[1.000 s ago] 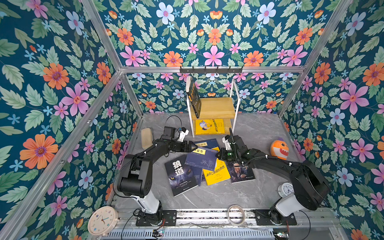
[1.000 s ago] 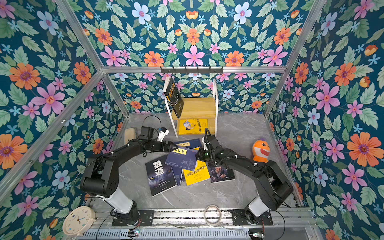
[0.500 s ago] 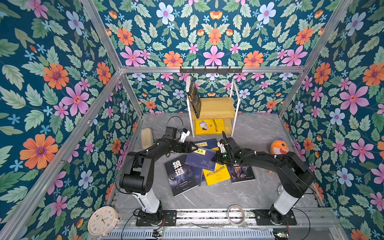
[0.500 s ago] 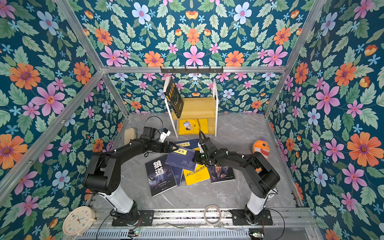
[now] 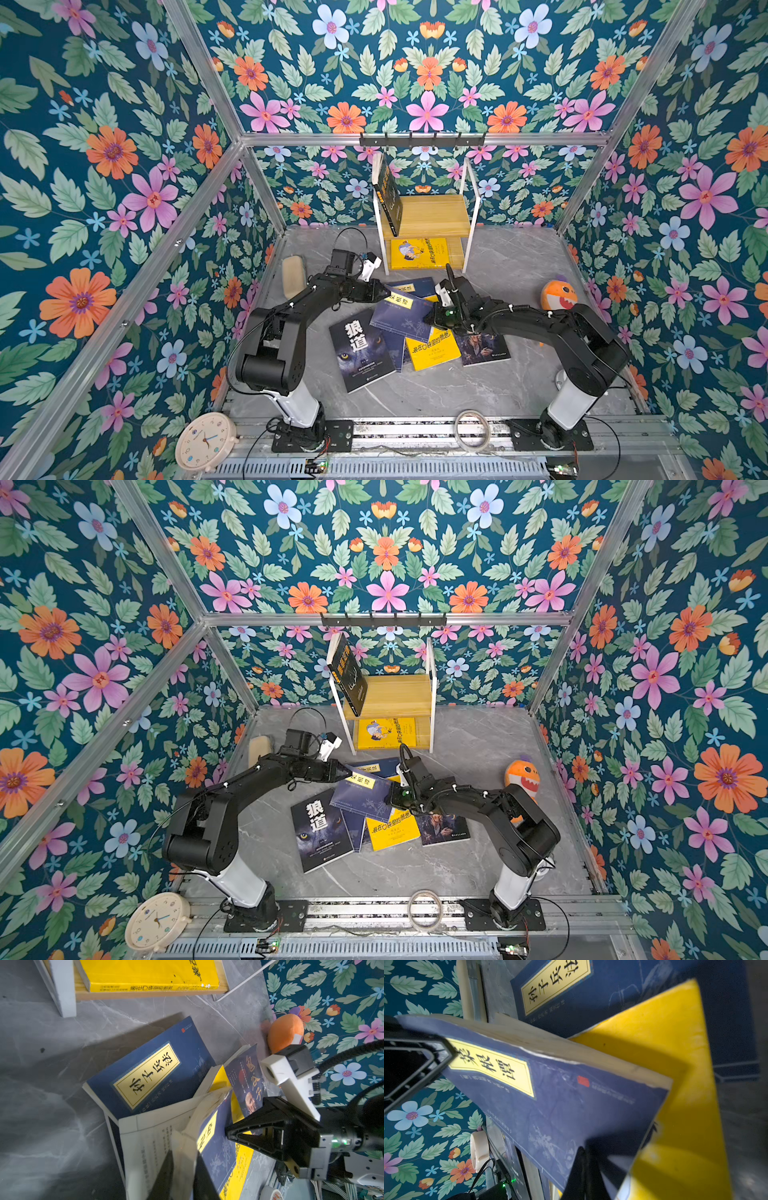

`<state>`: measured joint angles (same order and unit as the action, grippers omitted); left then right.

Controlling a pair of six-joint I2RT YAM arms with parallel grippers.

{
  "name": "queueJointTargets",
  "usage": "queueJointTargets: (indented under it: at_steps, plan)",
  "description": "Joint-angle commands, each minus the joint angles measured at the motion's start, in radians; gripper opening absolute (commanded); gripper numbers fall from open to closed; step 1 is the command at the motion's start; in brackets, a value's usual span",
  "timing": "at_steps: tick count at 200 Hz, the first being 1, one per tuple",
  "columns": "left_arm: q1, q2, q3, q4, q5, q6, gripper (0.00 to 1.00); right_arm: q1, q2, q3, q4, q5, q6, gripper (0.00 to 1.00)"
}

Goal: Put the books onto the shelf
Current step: 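Lift the blue book up with the right gripper while the left arm draws back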

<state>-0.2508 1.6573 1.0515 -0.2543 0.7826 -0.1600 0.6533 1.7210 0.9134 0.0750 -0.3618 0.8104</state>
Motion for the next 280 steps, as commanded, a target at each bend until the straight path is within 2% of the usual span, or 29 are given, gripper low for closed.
queueJointTargets:
  at_steps: [1, 28, 51, 74, 113, 128, 164, 190, 236, 260, 280]
  plan:
    - [-0.001, -0.021, 0.005, -0.007, 0.01, -0.011, 0.01, 0.001, -0.013, -0.01, -0.06, 0.034, 0.001, 0.0]
    - [-0.002, -0.044, 0.001, -0.009, 0.004, -0.015, 0.0, 0.004, -0.053, -0.019, -0.051, 0.05, -0.012, 0.0]
    - [0.0, -0.065, -0.005, -0.017, -0.034, -0.028, 0.0, 0.023, -0.147, -0.024, -0.061, 0.103, -0.056, 0.14]
    - [0.0, -0.083, -0.007, -0.02, -0.046, -0.056, 0.0, 0.067, -0.211, 0.004, -0.122, 0.191, -0.154, 0.33]
    - [0.01, -0.121, -0.015, 0.001, -0.037, -0.085, 0.0, 0.177, -0.289, 0.024, -0.142, 0.388, -0.341, 0.48]
    - [0.016, -0.138, -0.022, 0.017, -0.018, -0.11, 0.0, 0.233, -0.292, 0.034, -0.124, 0.454, -0.448, 0.54]
    - [0.028, -0.172, -0.041, 0.055, 0.029, -0.161, 0.0, 0.404, -0.231, 0.099, -0.098, 0.648, -0.787, 0.69]
    - [0.033, -0.177, -0.03, 0.054, 0.03, -0.167, 0.0, 0.477, -0.166, 0.115, -0.029, 0.799, -0.945, 0.76]
    - [0.034, -0.18, -0.015, 0.055, 0.061, -0.197, 0.0, 0.528, -0.022, 0.172, 0.028, 1.023, -1.077, 0.84]
    - [0.034, -0.176, -0.009, 0.054, 0.066, -0.205, 0.0, 0.526, 0.02, 0.16, 0.12, 1.08, -1.122, 0.9]
    - [0.034, -0.175, -0.008, 0.056, 0.068, -0.21, 0.0, 0.513, 0.064, 0.169, 0.154, 1.075, -1.152, 0.91]
